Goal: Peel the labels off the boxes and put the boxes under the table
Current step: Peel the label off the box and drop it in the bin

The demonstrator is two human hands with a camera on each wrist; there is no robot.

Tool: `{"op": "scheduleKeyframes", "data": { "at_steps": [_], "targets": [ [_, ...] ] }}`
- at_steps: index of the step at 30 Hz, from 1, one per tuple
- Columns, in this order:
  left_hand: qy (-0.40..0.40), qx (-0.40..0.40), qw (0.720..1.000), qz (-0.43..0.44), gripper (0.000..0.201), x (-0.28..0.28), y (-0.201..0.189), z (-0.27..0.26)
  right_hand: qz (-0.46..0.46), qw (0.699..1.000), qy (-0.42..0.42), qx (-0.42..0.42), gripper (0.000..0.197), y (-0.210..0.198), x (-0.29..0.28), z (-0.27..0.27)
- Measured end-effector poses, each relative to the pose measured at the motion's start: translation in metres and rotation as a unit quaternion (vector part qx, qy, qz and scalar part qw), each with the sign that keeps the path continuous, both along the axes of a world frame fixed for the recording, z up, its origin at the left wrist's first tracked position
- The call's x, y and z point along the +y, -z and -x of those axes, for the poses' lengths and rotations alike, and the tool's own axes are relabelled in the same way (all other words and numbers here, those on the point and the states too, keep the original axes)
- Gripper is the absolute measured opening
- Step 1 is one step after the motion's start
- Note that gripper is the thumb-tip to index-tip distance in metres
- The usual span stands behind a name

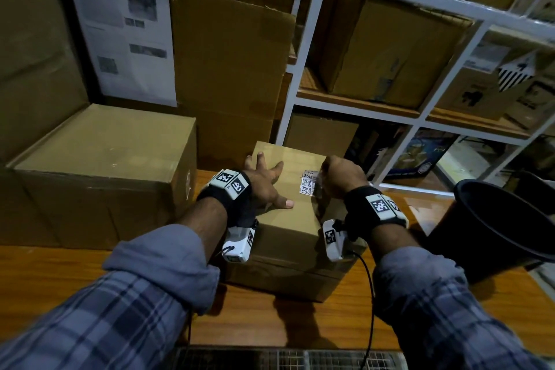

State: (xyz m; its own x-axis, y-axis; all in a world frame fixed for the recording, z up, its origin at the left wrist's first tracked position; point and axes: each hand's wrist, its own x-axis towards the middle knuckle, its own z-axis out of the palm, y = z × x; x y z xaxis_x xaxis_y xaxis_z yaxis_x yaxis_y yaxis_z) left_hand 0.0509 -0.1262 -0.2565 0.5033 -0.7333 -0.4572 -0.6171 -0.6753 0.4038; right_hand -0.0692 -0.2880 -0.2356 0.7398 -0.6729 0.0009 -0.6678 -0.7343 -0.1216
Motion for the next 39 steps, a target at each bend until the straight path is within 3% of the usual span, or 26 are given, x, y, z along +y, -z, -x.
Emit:
{"op": "scheduleKeyframes", "data": {
  "at_steps": [39],
  "targets": [
    [0.003, -0.013, 1.000, 0.001, 0.119, -0.0003, 0.0027, -0.0019, -0.028, 0.998, 0.009, -0.060, 0.023, 0.0005, -0.0006, 0.0040]
  ]
}}
